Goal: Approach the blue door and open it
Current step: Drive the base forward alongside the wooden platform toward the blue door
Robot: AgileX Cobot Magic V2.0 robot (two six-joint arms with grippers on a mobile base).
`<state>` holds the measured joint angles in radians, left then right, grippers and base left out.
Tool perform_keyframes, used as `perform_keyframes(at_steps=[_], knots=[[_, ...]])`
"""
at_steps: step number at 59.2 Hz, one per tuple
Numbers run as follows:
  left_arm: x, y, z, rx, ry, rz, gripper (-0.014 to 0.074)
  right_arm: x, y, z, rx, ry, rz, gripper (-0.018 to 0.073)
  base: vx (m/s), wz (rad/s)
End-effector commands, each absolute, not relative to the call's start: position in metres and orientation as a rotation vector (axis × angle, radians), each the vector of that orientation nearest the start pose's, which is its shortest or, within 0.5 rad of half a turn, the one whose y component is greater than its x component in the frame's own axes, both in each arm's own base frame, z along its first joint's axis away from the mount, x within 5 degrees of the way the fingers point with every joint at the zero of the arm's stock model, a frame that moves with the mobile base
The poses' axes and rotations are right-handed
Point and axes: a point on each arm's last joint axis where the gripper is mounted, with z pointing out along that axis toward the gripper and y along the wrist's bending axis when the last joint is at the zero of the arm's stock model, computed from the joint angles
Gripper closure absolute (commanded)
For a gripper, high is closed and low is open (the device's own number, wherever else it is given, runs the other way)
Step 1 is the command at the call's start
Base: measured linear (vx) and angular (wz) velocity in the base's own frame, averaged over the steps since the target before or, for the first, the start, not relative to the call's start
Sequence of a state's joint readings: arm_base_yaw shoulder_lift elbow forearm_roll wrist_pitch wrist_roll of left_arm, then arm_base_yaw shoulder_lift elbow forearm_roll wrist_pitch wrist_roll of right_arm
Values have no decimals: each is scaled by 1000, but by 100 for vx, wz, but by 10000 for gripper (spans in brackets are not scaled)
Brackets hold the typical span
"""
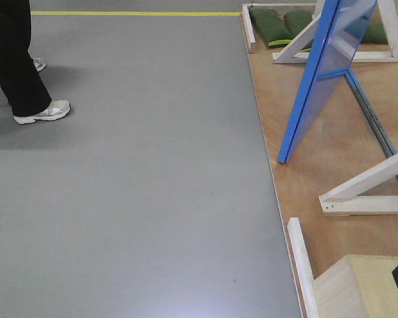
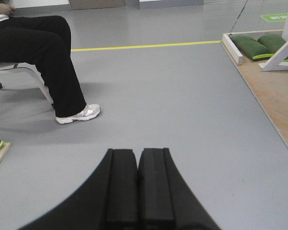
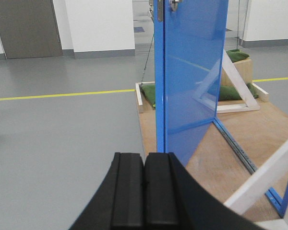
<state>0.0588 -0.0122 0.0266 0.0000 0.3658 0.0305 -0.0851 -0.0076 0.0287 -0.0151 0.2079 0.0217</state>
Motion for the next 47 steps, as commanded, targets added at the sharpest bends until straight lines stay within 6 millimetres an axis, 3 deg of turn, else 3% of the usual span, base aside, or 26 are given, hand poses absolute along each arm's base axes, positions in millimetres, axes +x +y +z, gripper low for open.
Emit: perform_keyframes(at_steps=[1,47], knots=[[54,3,178,-21,1773,57,526,56,-5,187,71,1625,-66,557,41,1],[54,3,178,-21,1774,57,526,56,-5,187,70,1622,-67,557,41,0]])
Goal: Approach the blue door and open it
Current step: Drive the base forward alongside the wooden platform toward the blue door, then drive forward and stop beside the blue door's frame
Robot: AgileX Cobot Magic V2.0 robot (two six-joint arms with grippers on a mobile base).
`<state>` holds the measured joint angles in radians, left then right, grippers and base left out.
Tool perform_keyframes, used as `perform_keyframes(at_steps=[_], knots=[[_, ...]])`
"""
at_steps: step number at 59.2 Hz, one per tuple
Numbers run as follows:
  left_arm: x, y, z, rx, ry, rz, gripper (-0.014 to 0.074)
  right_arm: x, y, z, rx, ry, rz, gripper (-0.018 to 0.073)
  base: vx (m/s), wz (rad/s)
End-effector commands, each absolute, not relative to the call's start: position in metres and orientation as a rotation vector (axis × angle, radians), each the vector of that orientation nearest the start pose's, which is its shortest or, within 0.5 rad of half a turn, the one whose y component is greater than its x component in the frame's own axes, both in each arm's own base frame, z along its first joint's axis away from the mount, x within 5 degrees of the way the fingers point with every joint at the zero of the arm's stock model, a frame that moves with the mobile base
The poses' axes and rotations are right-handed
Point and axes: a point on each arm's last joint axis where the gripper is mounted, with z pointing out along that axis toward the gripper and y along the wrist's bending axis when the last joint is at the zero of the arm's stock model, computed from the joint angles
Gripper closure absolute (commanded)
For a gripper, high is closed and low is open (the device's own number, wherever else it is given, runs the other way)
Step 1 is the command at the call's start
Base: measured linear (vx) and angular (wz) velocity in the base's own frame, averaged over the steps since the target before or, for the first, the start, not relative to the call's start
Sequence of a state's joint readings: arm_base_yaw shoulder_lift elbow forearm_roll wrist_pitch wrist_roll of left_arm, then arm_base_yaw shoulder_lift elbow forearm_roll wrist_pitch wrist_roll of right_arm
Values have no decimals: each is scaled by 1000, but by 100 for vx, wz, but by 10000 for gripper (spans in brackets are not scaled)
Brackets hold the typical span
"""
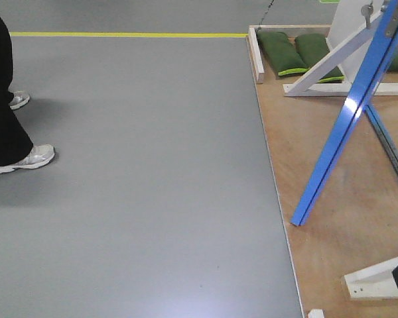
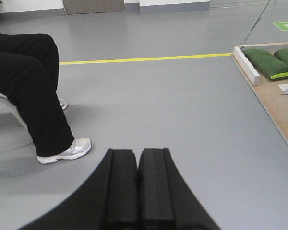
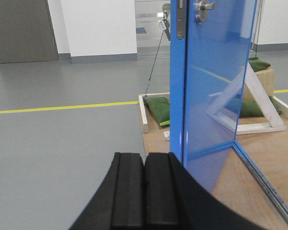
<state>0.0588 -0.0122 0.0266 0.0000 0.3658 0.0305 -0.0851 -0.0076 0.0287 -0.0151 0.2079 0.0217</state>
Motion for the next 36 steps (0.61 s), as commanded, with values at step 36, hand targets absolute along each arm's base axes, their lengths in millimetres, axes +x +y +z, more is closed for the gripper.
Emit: perform_keyframes(at_steps=[36], knots=[[54,3,178,-21,1774,57,526,56,-5,187,70,1623,-66,557,36,-2]])
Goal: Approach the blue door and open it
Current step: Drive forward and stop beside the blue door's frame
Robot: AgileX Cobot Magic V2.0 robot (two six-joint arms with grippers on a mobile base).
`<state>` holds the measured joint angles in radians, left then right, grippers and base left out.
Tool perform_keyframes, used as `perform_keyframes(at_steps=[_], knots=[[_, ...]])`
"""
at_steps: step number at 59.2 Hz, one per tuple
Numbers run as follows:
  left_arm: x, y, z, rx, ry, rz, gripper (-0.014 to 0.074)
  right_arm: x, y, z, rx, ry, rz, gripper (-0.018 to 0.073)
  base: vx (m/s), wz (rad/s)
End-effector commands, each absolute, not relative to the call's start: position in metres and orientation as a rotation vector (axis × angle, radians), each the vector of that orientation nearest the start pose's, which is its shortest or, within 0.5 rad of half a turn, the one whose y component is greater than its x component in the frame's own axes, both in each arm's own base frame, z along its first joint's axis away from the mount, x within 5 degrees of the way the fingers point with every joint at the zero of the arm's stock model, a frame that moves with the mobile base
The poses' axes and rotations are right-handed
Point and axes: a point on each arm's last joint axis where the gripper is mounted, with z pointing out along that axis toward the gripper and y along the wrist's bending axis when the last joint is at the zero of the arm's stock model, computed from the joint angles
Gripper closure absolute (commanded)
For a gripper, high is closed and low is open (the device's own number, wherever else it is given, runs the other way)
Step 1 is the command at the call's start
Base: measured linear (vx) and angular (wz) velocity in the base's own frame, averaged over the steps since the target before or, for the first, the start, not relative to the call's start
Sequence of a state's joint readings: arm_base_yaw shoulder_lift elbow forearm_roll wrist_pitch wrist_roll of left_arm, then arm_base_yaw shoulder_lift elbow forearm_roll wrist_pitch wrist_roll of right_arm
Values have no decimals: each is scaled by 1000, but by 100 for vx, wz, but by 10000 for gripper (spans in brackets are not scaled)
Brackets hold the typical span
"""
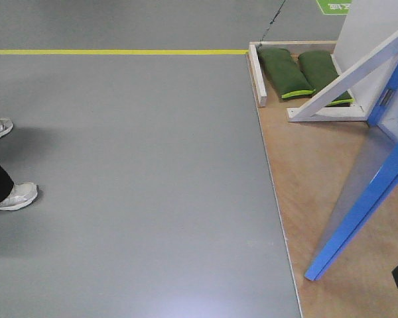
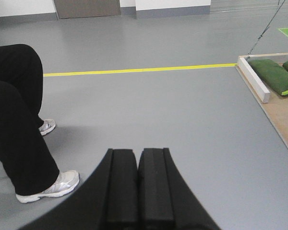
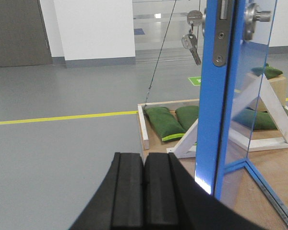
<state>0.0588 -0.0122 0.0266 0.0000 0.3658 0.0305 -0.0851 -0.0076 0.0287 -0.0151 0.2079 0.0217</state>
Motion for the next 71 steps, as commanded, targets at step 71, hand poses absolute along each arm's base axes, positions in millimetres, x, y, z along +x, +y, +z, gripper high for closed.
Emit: perform_keyframes(at_steps=[71], knots=[[54,3,178,-21,1774,57,526,56,-5,187,71,1626,-66,557,25,1]])
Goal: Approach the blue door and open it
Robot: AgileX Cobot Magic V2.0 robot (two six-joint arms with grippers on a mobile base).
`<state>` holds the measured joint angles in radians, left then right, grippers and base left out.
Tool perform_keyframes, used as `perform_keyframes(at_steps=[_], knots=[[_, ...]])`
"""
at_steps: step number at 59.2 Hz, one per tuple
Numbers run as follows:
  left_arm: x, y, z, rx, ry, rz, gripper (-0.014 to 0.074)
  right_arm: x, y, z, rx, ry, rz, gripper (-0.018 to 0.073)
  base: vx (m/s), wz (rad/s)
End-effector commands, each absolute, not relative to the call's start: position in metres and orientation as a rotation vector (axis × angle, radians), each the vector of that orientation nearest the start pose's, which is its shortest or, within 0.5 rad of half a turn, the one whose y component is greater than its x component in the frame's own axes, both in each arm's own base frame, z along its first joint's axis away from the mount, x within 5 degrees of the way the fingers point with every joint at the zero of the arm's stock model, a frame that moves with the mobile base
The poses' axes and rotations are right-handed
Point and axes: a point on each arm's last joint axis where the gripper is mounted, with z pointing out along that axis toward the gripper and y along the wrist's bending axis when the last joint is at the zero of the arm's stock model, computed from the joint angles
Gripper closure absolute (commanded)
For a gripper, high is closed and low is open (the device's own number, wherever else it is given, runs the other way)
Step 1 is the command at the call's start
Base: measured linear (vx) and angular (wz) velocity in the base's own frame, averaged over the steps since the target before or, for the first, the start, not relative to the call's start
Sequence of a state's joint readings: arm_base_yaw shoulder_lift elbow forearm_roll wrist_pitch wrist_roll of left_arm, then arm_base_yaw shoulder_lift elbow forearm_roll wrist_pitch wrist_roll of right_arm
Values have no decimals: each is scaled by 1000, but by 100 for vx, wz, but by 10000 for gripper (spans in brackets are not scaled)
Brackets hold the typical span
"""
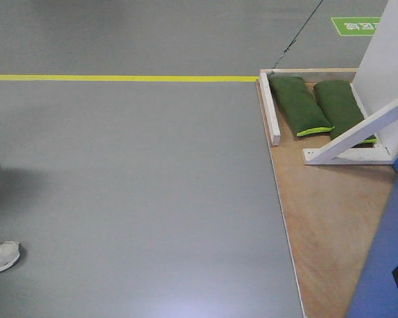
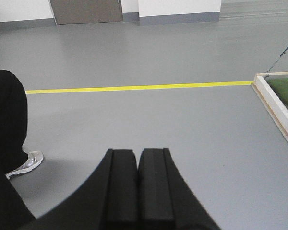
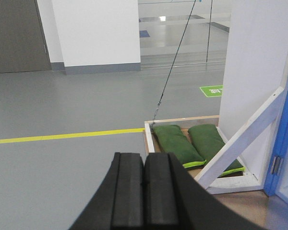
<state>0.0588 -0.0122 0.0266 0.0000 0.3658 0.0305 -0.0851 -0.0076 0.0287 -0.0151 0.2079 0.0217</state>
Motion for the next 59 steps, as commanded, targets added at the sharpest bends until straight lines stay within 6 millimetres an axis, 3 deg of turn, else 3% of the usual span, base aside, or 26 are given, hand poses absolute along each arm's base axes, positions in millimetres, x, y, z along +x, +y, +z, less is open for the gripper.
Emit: perform_keyframes(at_steps=[1,48,59], knots=[[54,3,178,-21,1774,57,526,56,-5,187,71,1626,-66,557,13,-5],[54,3,178,-21,1775,57,526,56,-5,187,70,1627,-66,557,3,-1],[54,3,178,-21,1775,57,526,57,-6,198,84,1622,-79,557,0,0]])
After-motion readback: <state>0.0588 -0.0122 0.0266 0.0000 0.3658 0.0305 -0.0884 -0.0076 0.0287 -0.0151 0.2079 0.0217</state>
